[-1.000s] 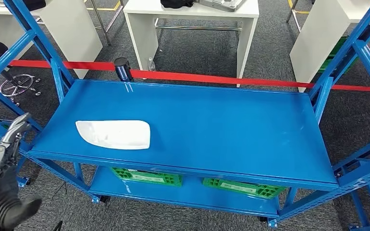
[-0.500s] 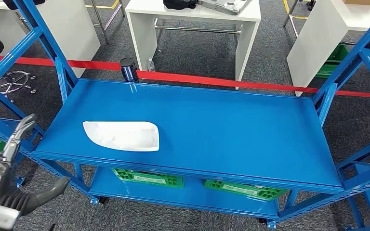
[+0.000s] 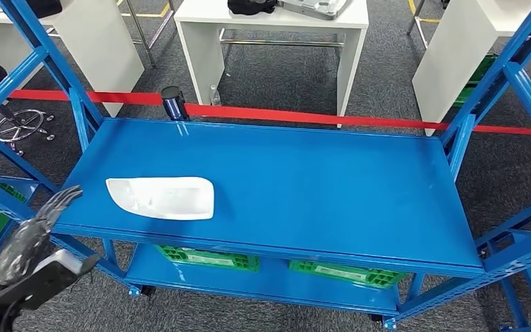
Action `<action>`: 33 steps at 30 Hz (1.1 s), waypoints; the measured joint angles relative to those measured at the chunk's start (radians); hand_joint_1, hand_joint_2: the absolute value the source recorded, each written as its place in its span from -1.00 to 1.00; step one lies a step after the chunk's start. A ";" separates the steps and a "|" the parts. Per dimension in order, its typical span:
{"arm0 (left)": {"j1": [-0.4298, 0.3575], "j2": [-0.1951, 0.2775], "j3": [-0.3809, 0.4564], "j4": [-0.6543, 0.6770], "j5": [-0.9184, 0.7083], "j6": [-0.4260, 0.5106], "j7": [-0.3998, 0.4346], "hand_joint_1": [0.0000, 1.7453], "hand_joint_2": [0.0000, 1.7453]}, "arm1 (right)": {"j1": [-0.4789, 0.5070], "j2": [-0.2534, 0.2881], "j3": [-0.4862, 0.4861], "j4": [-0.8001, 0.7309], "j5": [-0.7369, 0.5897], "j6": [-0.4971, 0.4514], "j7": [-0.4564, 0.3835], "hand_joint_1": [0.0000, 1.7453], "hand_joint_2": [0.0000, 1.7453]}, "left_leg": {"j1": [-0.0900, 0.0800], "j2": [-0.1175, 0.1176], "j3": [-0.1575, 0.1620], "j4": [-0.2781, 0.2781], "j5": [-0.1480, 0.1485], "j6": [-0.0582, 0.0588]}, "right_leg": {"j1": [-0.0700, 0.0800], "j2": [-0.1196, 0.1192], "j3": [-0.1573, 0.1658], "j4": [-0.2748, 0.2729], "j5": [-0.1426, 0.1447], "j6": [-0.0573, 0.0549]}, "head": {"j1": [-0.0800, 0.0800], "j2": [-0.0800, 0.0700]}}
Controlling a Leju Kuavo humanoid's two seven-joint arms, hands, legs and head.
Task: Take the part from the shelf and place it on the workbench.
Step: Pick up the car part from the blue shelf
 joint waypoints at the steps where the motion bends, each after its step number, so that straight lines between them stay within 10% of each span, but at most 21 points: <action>1: -0.024 0.006 -0.023 0.031 -0.008 0.000 0.002 -1.00 1.00 | -0.009 -0.011 -0.002 0.027 0.010 -0.014 -0.008 -1.00 -1.00 | 0.002 0.000 -0.029 0.056 -0.017 -0.003 | 0.000 0.000 0.000 0.000 0.000 0.000 | 0.000 0.000; 3: -0.072 0.015 -0.071 0.090 -0.022 -0.004 0.005 -1.00 1.00 | -0.024 -0.033 -0.005 0.080 0.025 -0.037 -0.018 -1.00 -1.00 | 0.005 0.000 -0.039 0.064 0.006 -0.004 | 0.001 0.000 0.002 0.000 0.000 0.000 | 0.000 0.000; 7: -0.174 0.030 -0.158 0.191 -0.069 -0.009 0.011 -1.00 1.00 | -0.050 -0.069 -0.008 0.172 0.046 -0.071 -0.033 -1.00 -1.00 | 0.002 0.000 0.068 -0.174 0.116 0.009 | 0.004 0.002 0.003 0.000 0.001 0.006 | 0.001 0.000; 12: -0.256 0.035 -0.231 0.275 -0.115 0.000 0.012 -1.00 1.00 | -0.063 -0.097 -0.015 0.250 0.055 -0.085 -0.044 -1.00 -1.00 | -0.004 0.000 0.084 -0.215 0.127 0.040 | 0.004 0.001 -0.013 0.014 -0.007 0.029 | 0.002 0.000; 16: -0.314 0.031 -0.279 0.337 -0.135 0.001 0.010 -1.00 1.00 | -0.068 -0.111 -0.023 0.284 0.060 -0.090 -0.052 -1.00 -1.00 | -0.007 0.000 0.087 -0.227 0.136 0.054 | 0.006 0.000 -0.133 0.253 -0.100 0.018 | 0.006 0.000; 18: -0.326 0.028 -0.294 0.360 -0.138 0.001 0.010 -1.00 1.00 | -0.069 -0.115 -0.025 0.293 0.062 -0.090 -0.053 -1.00 -1.00 | -0.009 0.001 0.087 -0.226 0.135 0.055 | 0.006 0.000 -0.155 0.284 -0.097 0.027 | 0.006 0.000; 21: -0.343 0.026 -0.306 0.380 -0.138 0.001 0.010 -1.00 1.00 | -0.071 -0.120 -0.026 0.301 0.062 -0.090 -0.053 -1.00 -1.00 | -0.012 0.000 0.087 -0.216 0.128 0.047 | 0.006 -0.001 -0.069 0.090 -0.013 0.044 | 0.007 0.000; 23: -0.352 0.025 -0.313 0.389 -0.139 0.001 0.008 -1.00 1.00 | -0.072 -0.123 -0.028 0.305 0.063 -0.090 -0.053 -1.00 -1.00 | -0.016 -0.001 0.082 -0.207 0.121 0.040 | 0.008 0.000 -0.032 0.009 0.017 0.034 | 0.006 0.000; 27: -0.387 0.021 -0.339 0.422 -0.155 0.009 0.000 -1.00 1.00 | -0.072 -0.121 -0.031 0.308 0.067 -0.080 -0.052 -1.00 -1.00 | -0.011 -0.001 0.072 -0.184 0.102 0.024 | 0.006 0.000 -0.027 0.000 0.023 0.010 | 0.004 0.000; 31: -0.437 0.006 -0.383 0.474 -0.180 0.029 -0.002 -1.00 1.00 | -0.072 -0.114 -0.042 0.301 0.078 -0.059 -0.048 -1.00 -1.00 | -0.001 0.000 -0.032 0.040 -0.005 0.004 | 0.004 0.000 -0.025 -0.001 0.023 0.000 | 0.001 0.000; 33: -0.449 -0.004 -0.402 0.496 -0.187 0.032 -0.002 -1.00 1.00 | -0.072 -0.109 -0.047 0.295 0.083 -0.053 -0.046 -1.00 -1.00 | 0.001 0.001 -0.059 0.089 -0.006 0.003 | 0.004 0.001 -0.025 -0.001 0.023 0.000 | 0.001 0.000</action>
